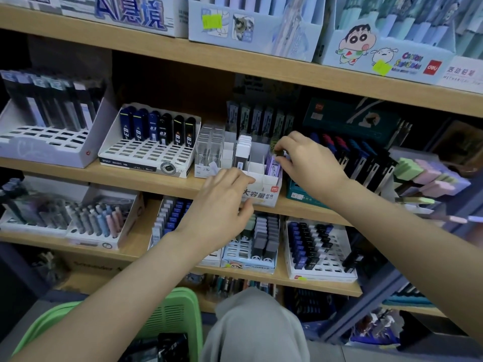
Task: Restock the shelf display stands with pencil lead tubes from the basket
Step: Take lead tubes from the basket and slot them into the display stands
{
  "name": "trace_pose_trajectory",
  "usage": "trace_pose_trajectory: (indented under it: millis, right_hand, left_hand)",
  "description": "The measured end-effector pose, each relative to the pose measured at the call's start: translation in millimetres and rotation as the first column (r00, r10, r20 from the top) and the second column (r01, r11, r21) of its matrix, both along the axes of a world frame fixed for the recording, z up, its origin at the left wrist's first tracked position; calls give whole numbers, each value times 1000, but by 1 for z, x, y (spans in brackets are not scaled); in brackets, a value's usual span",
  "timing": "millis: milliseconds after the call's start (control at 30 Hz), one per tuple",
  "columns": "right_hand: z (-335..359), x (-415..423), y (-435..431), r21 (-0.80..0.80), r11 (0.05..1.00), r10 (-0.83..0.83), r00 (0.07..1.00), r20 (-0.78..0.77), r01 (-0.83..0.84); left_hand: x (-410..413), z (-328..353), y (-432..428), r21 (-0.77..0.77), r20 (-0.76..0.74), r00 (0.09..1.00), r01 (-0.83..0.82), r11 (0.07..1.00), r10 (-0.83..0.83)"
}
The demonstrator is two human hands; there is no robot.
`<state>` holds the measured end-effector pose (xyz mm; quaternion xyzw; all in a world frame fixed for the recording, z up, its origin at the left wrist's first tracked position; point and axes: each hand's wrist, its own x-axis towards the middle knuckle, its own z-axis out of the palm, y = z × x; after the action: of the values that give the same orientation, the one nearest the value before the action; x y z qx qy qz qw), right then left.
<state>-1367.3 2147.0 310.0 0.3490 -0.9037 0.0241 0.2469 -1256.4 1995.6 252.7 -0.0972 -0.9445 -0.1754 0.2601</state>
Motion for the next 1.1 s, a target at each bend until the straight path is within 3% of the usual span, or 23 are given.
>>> trace_pose_trajectory:
  millis: [167,300,433,600,767,933,1100]
  right_hand:
    - [-4,6,2,68,998,-5,992,-128,14]
    - [-10,29,-7,-3,994,107,959,-264,-112]
    - [-38,64,-36,24,964,262,931,-255,-265]
    - [-114,96,-86,67,890,453,891,-18,-451]
    - [-228,119,-141,128,837,477,824,305,-532]
    - [-341,152,-172,168,813,267,614,743,-557]
    - [-430,169,-183,167,890,14,391,920,-425]
  left_hand:
    - [3,5,-6,-108,-18,1000,-20,994,18]
    - [20,1,-24,-184,-49,997,-69,980,61]
    - [61,-36,-66,-265,-6,985,-167,950,172]
    - [130,-122,-133,-296,212,902,-307,904,375]
    - [198,-221,-178,-269,544,686,-403,875,483]
    - [228,-297,-193,-138,798,419,-572,809,433]
    - [226,-361,-205,2,919,278,-713,701,280]
